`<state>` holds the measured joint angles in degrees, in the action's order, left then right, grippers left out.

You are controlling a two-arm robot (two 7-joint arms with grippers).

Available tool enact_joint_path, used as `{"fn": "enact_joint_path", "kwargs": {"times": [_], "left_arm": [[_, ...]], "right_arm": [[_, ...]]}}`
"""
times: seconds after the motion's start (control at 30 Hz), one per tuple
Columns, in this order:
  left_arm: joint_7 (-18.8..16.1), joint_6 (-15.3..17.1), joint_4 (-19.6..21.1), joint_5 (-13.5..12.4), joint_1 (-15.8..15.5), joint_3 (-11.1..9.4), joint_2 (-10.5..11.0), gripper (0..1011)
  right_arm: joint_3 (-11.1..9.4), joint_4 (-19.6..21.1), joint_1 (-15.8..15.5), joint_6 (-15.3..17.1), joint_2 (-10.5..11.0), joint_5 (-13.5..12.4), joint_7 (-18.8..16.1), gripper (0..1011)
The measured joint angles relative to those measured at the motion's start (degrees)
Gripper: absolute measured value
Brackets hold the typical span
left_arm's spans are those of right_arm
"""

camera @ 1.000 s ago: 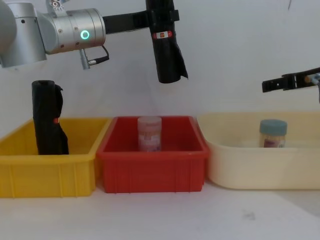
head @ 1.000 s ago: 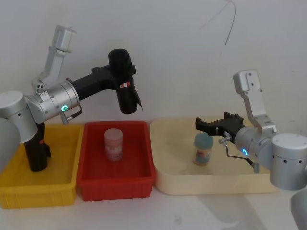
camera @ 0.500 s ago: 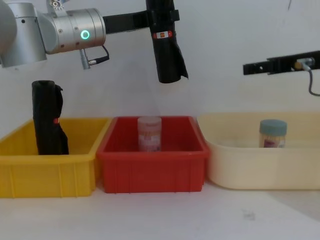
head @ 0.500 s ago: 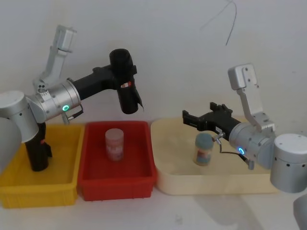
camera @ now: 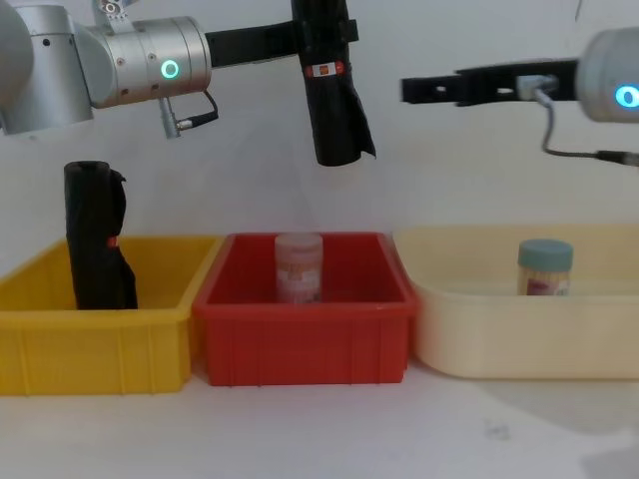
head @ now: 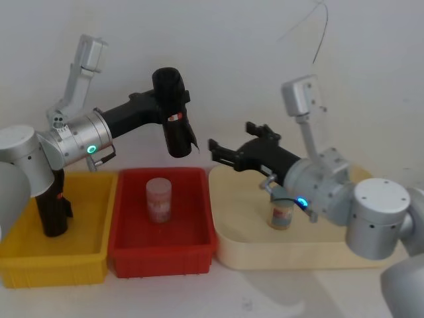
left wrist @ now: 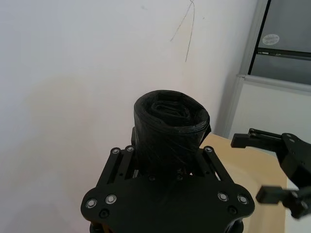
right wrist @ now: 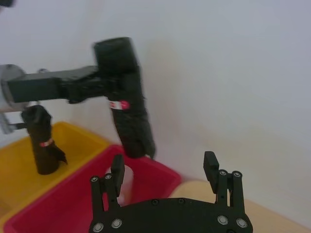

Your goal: Pick up the garbage bag with the one hand and transfer it to the other hand.

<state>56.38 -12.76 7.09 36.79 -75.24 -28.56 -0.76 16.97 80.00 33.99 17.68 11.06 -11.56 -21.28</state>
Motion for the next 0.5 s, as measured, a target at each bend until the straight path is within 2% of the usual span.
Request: {"fn": "enact_joint_path", "kwargs": {"times": [0.3, 0.5], "left_arm": [[0.0, 0.0, 0.0, 0.0, 0.0, 0.0, 0.0, 423], [0.0, 0.0, 0.0, 0.0, 0.0, 0.0, 0.0, 423]], "right_arm": [[4.56, -5.16, 3.32, -6.3, -1.84, 2.91, -1.09, 1000], [6.66, -8.59, 5.21, -8.89, -3.07, 4.49, -1.01, 1000]]}}
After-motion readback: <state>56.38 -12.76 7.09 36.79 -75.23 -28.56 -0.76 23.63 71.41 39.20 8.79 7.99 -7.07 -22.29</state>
